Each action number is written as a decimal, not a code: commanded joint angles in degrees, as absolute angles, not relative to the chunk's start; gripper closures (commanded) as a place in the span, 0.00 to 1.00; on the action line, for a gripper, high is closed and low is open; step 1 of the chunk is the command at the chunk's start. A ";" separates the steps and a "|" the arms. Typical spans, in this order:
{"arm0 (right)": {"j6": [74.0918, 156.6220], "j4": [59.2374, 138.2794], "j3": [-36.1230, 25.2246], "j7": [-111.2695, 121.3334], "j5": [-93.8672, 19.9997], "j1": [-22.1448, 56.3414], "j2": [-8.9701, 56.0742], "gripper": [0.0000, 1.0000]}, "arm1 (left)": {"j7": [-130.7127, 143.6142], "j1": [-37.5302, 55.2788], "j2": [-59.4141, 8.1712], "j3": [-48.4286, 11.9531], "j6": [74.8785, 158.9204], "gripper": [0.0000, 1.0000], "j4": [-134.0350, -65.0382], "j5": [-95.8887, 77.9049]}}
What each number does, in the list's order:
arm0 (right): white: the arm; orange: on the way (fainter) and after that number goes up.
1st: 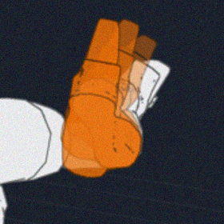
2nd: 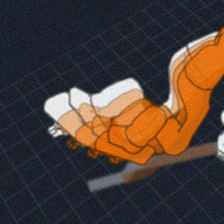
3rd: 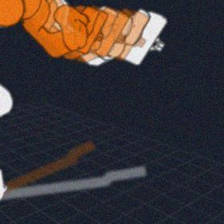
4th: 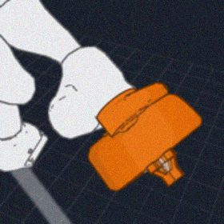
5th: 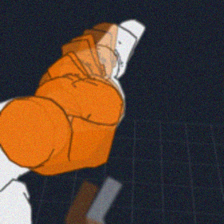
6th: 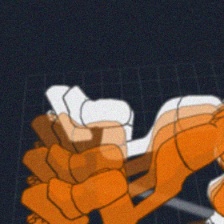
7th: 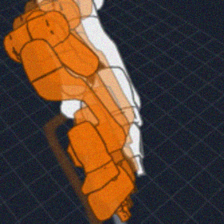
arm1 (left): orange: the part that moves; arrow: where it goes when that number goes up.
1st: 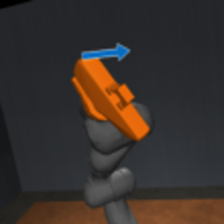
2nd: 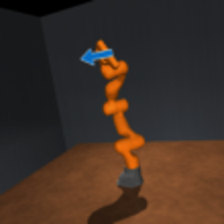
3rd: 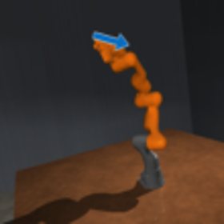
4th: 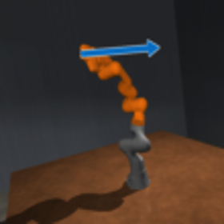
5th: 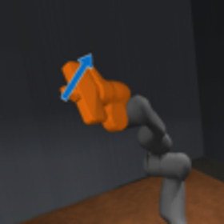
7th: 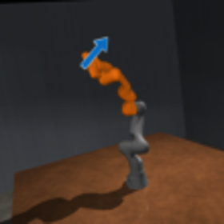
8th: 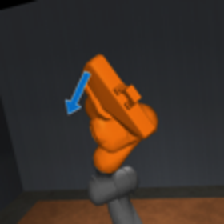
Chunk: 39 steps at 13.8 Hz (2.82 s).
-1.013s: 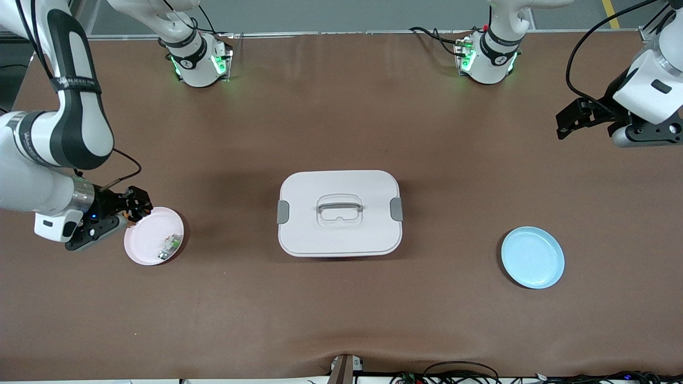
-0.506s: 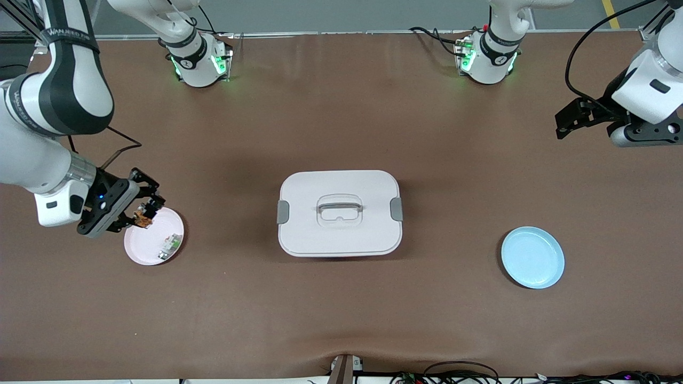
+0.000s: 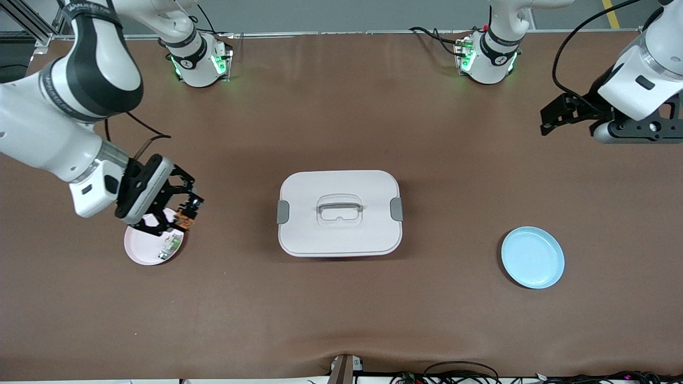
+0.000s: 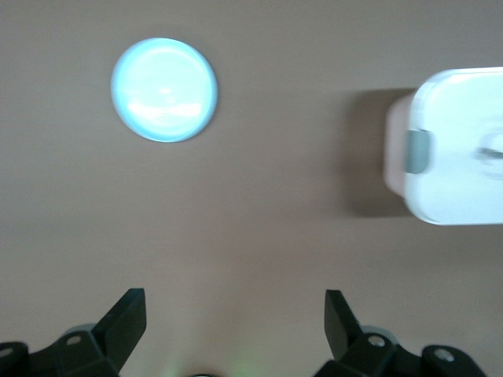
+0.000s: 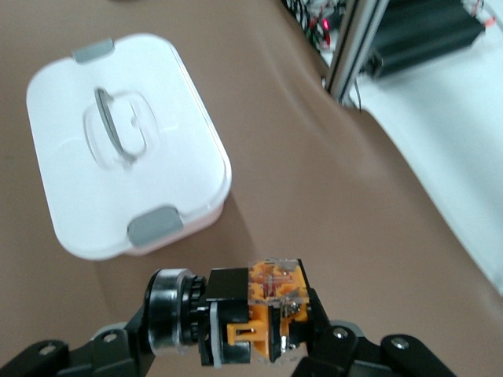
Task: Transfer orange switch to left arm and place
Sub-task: 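Lift the switch with the right gripper while the left gripper moves out, then carry the switch above the box while the left gripper approaches it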
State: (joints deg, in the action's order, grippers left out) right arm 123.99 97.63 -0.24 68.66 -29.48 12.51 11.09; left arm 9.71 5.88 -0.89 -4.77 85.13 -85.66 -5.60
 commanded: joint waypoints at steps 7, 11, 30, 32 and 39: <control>130.43 95.55 -0.97 73.40 -43.06 25.21 13.52 0.79 | 16.42 6.15 -3.51 -4.92 84.99 0.00 -84.47 -27.74; 131.84 90.36 -1.49 64.62 -42.54 29.88 18.45 0.84 | 17.58 9.05 -5.61 -6.94 86.21 0.00 -81.76 -29.97; 119.97 81.83 -4.04 52.65 -36.12 35.68 18.72 0.91 | 3.77 15.02 -20.30 -11.60 116.26 0.00 -77.08 -47.81; 119.97 81.83 -4.04 52.65 -36.12 35.68 18.72 0.91 | 5.70 16.08 -20.30 -11.60 116.54 0.00 -77.17 -48.25; 119.97 81.83 -4.13 52.65 -36.12 35.68 18.72 0.91 | 12.83 19.95 -22.76 -11.51 121.11 0.09 -76.73 -48.08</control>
State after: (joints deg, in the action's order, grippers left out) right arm 120.24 82.89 -3.68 53.60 -36.11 35.24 18.49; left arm 11.43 19.08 -21.33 -11.67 120.02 -78.38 -47.17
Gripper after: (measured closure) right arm 0.269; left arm 0.053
